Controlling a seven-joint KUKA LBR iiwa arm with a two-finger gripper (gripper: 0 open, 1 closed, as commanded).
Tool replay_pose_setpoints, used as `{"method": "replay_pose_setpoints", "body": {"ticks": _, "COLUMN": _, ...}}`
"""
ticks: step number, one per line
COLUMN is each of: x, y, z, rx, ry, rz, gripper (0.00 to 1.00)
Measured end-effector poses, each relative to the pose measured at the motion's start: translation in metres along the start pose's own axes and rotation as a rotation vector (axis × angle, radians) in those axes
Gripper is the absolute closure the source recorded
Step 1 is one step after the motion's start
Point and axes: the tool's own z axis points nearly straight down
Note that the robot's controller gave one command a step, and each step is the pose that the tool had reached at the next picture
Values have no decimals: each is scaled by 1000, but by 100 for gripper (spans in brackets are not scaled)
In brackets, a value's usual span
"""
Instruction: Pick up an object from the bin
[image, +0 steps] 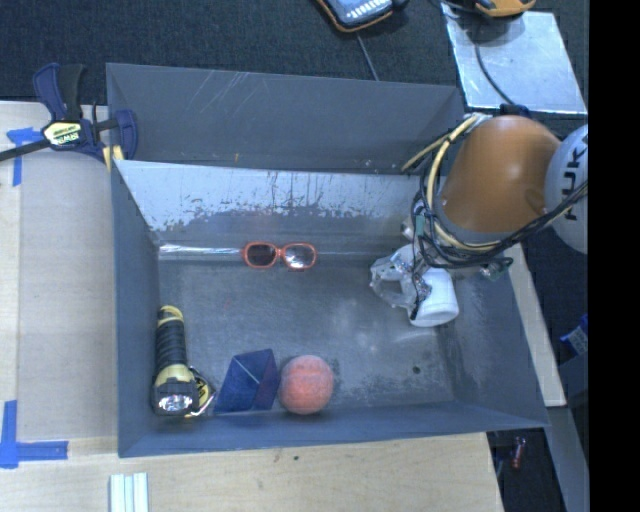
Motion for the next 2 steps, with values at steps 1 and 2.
{"method": "replay_pose_setpoints", "body": {"ticks": 1, "x": -4, "y": -11, "z": 12, "rx": -7, "ry": -7, "rz": 172, "gripper": 100}}
{"method": "replay_pose_setpoints", "body": {"ticks": 2, "x": -2, "y": -6, "z": 19, "rx": -3, "ry": -4, "rz": 301, "gripper": 100}}
